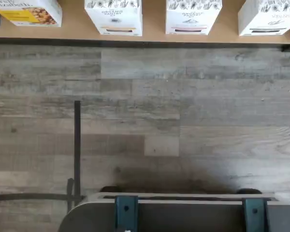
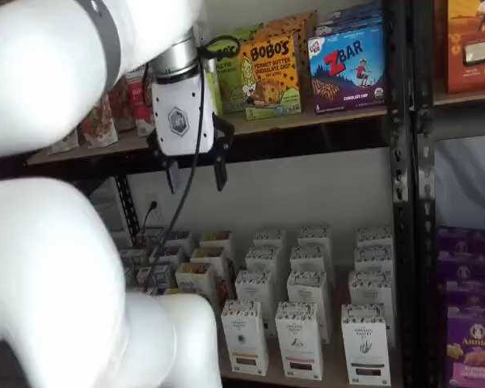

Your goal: Pick up the white box with a yellow strip in the middle, on the bottom shelf, the fourth box from the left

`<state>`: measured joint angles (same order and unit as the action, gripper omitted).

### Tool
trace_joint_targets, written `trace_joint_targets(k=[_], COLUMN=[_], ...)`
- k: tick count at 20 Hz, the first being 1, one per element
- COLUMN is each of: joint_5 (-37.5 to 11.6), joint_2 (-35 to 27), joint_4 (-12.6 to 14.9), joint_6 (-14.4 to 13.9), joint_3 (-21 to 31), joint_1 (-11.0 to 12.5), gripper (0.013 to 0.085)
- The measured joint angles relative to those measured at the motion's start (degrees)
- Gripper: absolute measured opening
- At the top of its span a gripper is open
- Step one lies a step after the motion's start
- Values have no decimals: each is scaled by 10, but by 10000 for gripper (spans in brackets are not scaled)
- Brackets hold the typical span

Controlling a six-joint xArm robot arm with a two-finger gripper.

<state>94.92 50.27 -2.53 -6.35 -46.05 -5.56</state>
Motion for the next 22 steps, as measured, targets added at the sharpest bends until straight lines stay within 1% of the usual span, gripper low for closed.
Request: trace_joint_targets(k=[3,5,10,16,18,22], joint_5=[-33,-63,-104,-185,-217,-259], joint_2=[-6,-9,-28,-60,-78,-97], joint_4=[5,7,5,19,21,22], joint_6=[0,-1,-5,-32,-43,-54], joint_3=[23,42,67,109,124,142], joint_1=[-2,-3,-8,-35,-45,-56], gripper=[850,850,850,850,850,850])
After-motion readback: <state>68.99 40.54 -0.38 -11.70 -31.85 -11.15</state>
